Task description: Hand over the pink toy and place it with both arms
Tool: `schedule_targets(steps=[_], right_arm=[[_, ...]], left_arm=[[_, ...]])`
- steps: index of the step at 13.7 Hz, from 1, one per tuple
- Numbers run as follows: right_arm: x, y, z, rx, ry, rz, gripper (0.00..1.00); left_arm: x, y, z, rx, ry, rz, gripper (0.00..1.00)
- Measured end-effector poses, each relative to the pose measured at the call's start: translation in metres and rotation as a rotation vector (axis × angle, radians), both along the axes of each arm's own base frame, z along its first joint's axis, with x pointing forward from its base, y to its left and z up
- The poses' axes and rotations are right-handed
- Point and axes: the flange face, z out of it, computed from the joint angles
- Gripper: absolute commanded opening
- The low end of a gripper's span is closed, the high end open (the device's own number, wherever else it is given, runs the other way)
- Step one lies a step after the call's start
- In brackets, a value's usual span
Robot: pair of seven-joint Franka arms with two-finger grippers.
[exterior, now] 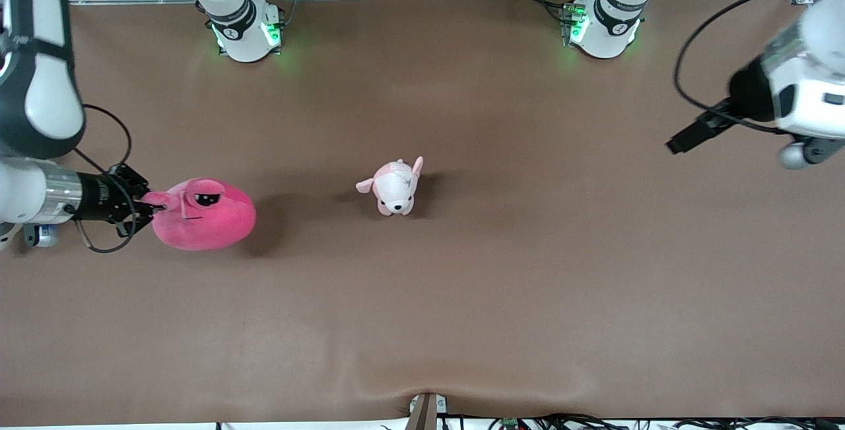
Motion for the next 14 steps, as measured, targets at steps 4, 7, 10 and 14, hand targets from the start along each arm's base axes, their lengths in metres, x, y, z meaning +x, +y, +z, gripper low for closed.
schedule_targets(steps=[4,7,10,14], right_arm=[[-0.028,-0.073,-0.065,0.046,-0.002,0.024,0.00],[-0.045,-0.088,-0.095,0.061,0.015,0.028,0.02],[-0.049,-0.082,-0.103,0.073,0.030,0.047,1.00],[-0.038,-0.083,-0.067,0.092,0.018,0.096,1.00]], left_arm=[[0.003,0.020,-0.001,-0.005,-0.004,-0.161,1.00],[-0.005,0.029,0.002,0.020,0.000,-0.263,1.00],[-0.035,0.027,0.001,0.035,0.008,-0.298,1.00],[-0.080,0.026,-0.008,0.042,-0.032,-0.383,1.00]])
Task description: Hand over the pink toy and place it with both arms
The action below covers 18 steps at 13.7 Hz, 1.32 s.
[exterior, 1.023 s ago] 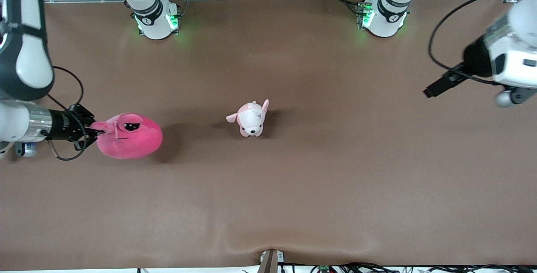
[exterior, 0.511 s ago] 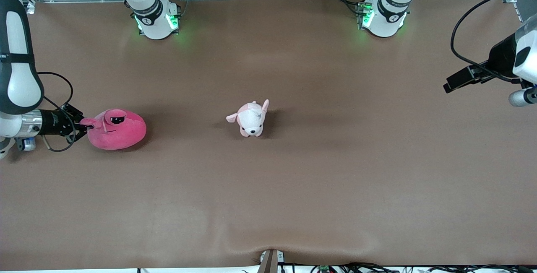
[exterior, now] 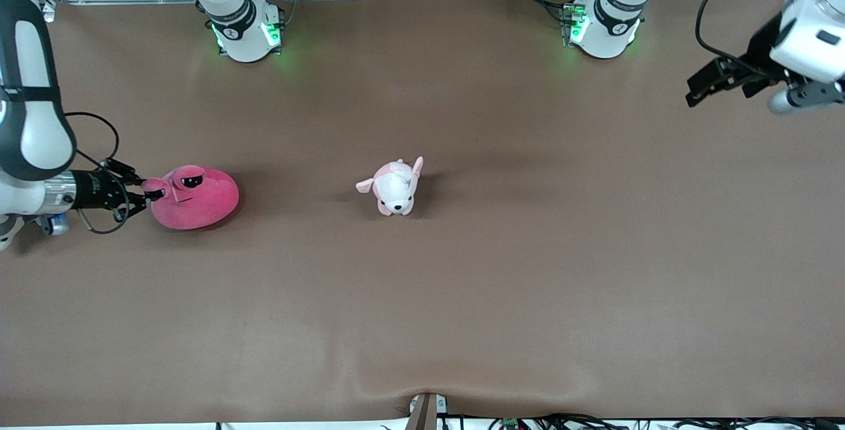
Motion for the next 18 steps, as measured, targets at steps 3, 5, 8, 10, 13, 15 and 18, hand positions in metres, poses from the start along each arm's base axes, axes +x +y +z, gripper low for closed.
schedule_targets(steps=[3,5,8,10,13,15,18], right_arm=[[0.018,0.005,0.077,0.006,-0.051,0.044,1.00],[0.026,0.027,0.131,0.010,-0.082,0.101,1.00],[0.027,0.079,0.202,0.009,-0.123,0.210,1.00],[0.021,0.111,0.240,0.008,-0.145,0.275,1.00],[-0.002,0.150,0.294,0.013,-0.160,0.372,1.00],[-0.022,0.178,0.326,0.018,-0.213,0.521,1.00],[-0.047,0.204,0.355,-0.033,-0.267,0.876,1.00]], left_arm=[[-0.009,0.012,-0.001,-0.002,0.004,-0.026,1.00],[-0.009,0.012,-0.003,-0.002,0.004,-0.029,1.00],[-0.009,0.012,-0.003,-0.002,0.005,-0.029,1.00],[-0.009,0.016,-0.003,-0.001,0.011,-0.019,1.00],[-0.008,0.027,0.001,0.010,0.000,-0.001,1.00],[-0.007,0.030,0.006,0.012,-0.009,0.005,1.00],[-0.006,0.035,0.010,0.011,-0.019,0.016,1.00]])
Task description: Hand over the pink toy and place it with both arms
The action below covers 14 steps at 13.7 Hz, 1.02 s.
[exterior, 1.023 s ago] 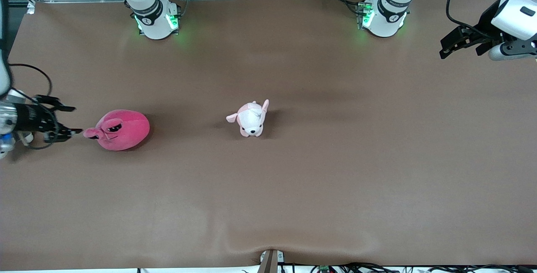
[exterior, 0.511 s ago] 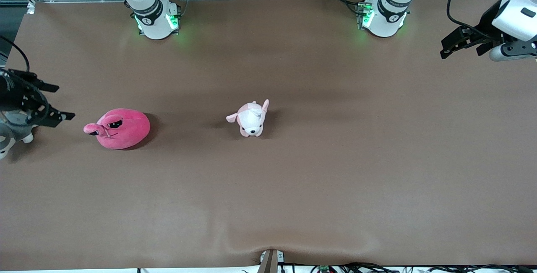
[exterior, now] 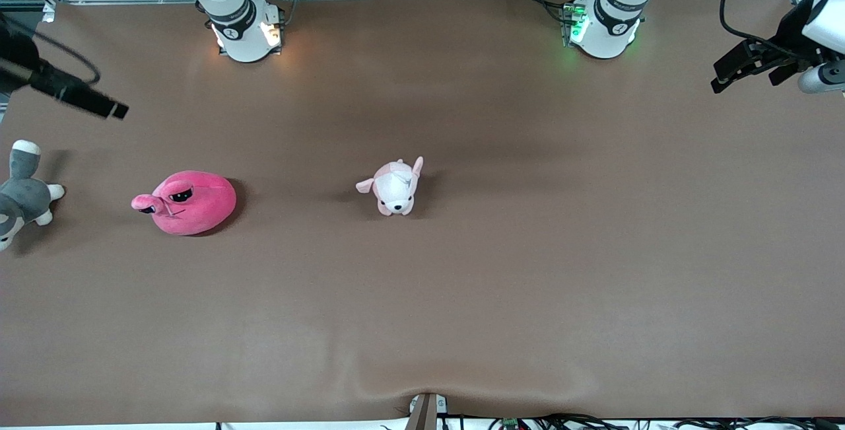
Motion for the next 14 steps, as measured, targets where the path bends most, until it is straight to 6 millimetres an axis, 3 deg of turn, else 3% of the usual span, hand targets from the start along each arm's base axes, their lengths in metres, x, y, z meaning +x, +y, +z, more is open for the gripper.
schedule_targets(steps=[2,6,11,14], right_arm=[[-0.008,0.002,0.000,0.005,0.028,0.156,1.00],[-0.012,-0.038,-0.003,0.042,0.035,0.312,1.00],[-0.040,-0.035,-0.004,0.025,-0.021,0.323,1.00],[-0.045,-0.028,-0.002,0.021,-0.039,0.340,1.00]], left_arm=[[0.000,0.001,0.001,0.000,0.000,0.002,1.00],[-0.001,0.005,0.003,0.000,0.008,0.010,1.00],[-0.002,0.003,0.009,0.001,-0.001,-0.012,1.00],[-0.002,0.000,0.014,0.001,-0.010,-0.042,1.00]])
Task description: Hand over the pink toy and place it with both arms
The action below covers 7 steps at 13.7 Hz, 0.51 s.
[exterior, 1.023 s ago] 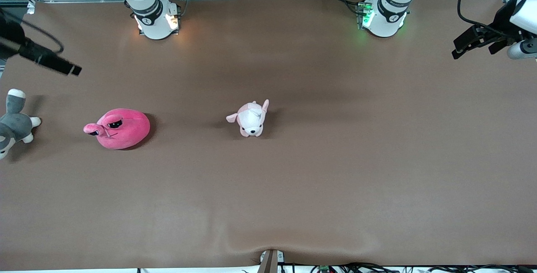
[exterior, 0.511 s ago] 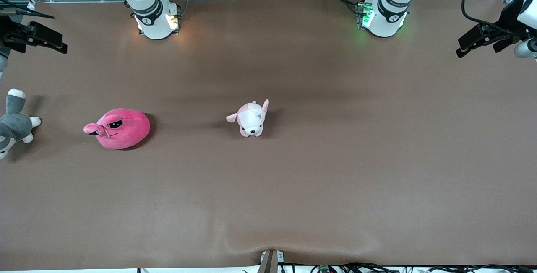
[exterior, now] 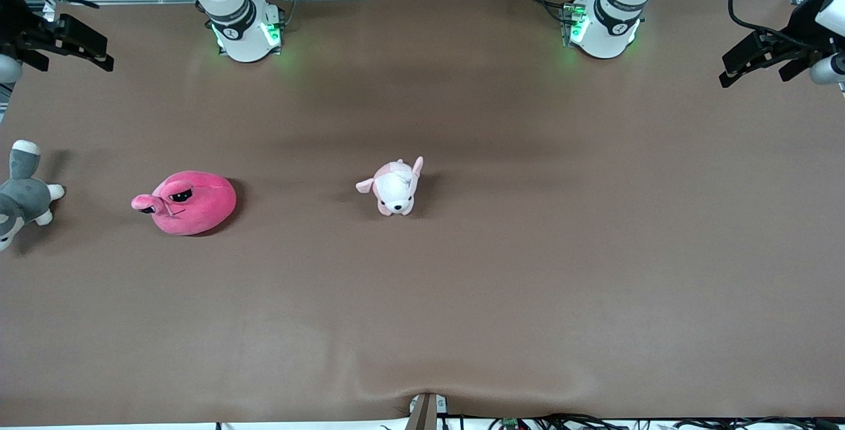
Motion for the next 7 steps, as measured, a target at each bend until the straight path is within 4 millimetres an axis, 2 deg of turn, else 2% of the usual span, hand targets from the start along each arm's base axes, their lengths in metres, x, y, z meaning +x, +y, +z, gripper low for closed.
schedule_targets(steps=[4,7], right_arm=[[0.000,-0.005,0.011,-0.001,-0.036,-0.002,1.00],[0.000,-0.007,0.012,-0.001,-0.039,-0.005,1.00]], left_arm=[[0.001,0.008,0.006,-0.002,-0.012,0.009,1.00],[0.006,0.011,0.013,-0.003,-0.022,0.015,1.00]])
